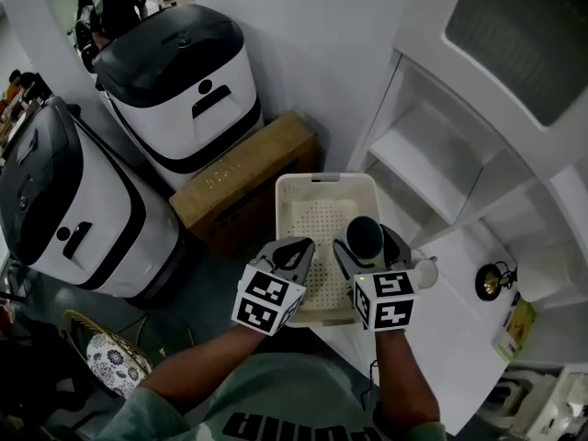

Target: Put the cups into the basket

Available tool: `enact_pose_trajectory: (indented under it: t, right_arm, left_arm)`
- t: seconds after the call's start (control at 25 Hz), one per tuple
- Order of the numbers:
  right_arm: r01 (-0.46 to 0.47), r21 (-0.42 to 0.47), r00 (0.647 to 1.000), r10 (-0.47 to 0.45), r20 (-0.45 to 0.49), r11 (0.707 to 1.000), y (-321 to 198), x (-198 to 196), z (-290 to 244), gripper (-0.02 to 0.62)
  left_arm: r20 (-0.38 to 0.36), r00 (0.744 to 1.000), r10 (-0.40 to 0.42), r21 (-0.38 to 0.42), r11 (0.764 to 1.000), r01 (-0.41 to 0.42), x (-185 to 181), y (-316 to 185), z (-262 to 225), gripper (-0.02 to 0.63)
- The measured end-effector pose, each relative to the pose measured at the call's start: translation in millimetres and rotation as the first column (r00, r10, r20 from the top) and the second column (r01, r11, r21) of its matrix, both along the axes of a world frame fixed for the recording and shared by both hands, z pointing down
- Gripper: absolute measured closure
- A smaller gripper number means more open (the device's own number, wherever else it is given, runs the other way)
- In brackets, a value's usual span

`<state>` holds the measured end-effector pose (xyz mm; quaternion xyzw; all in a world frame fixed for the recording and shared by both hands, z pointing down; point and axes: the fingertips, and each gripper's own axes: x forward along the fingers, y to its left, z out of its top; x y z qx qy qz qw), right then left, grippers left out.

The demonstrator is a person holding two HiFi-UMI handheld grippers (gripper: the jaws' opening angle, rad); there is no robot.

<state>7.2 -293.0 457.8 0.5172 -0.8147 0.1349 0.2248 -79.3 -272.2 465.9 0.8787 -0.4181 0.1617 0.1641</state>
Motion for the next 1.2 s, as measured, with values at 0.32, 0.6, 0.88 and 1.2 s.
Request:
enact_pose_trajectory:
  t: [0.32, 0.6, 0.88, 1.2]
  right_arm:
    - [-0.105, -0.039, 0.995, 0.104, -0.004, 0.994, -46.6, -6.2, 42.3, 0.212]
    - [-0.170, -0.075, 0.985, 0.168, -0.032, 0.983, -71.7, -4.5, 80.1, 0.212]
    - [-0.212, -0.101, 0.977, 0.208, -0.047, 0.972, -93.1, 2.0, 107.9, 0.212]
    - [-0.229, -0.123, 0.973, 0.228, -0.021, 0.966, -107.1, -1.7, 128.3, 0.212]
  left_arm:
    - [0.005, 1.000, 0.019, -0.033, 0.999, -0.019, -10.5, -37.1, 14.5, 0.603]
    - [0.003, 0.997, 0.075, -0.063, 0.995, -0.074, -5.4, -57.8, 24.6, 0.603]
    - [-0.009, 0.993, 0.121, -0.083, 0.989, -0.121, 2.4, -76.4, 31.3, 0.603]
    - [-0.005, 0.987, 0.158, -0.102, 0.982, -0.158, 10.0, -86.6, 38.0, 0.603]
